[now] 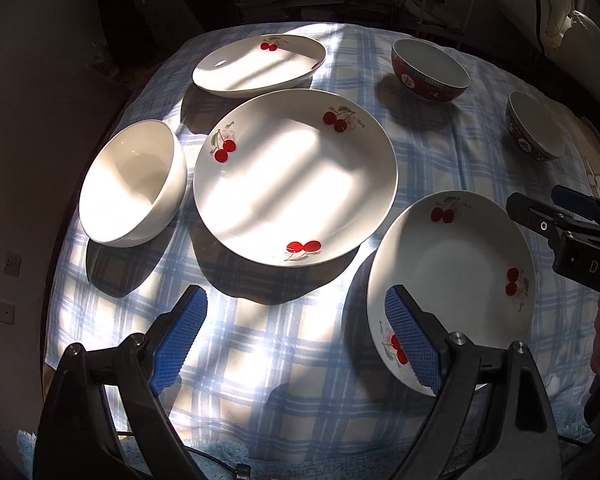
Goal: Organize plates and bowls
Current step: 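Reach both tools to another cherry-print plate and close on its rim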
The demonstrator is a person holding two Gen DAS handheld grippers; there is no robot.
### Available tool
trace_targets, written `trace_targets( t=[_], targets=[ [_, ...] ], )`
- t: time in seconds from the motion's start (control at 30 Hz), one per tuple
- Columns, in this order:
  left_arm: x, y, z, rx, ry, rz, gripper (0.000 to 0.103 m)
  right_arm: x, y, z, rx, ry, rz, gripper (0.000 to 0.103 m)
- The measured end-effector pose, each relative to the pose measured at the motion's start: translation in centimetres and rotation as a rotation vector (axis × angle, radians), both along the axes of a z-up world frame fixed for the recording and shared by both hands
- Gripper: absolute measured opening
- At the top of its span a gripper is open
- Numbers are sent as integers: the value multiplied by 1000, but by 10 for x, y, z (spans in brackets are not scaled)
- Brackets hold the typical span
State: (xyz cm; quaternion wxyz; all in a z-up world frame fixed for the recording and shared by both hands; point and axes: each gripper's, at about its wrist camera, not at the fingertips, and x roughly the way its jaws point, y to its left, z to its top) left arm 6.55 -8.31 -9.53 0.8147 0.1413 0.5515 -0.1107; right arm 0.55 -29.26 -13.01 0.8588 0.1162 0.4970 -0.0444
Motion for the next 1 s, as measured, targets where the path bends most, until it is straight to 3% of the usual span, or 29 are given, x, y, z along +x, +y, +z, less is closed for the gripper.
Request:
trace_targets(
  t=[0.3,0.4,0.53,0.63,1.0],
  targets=[
    [51,57,-19,16,6,210,90,42,21,26,-11,-64,67,96],
    [65,63,-25,-17,53,202,90,58,31,24,-16,-71,86,96],
    [77,69,-25,-32,52,219,90,76,40,16,24,-70,75,96],
    [86,73,-31,-71,117,199,90,89,47,6,55,-64,71,96],
    [93,73,-42,-124,162,196,89,123,67,-16,87,-19,88,91]
  ],
)
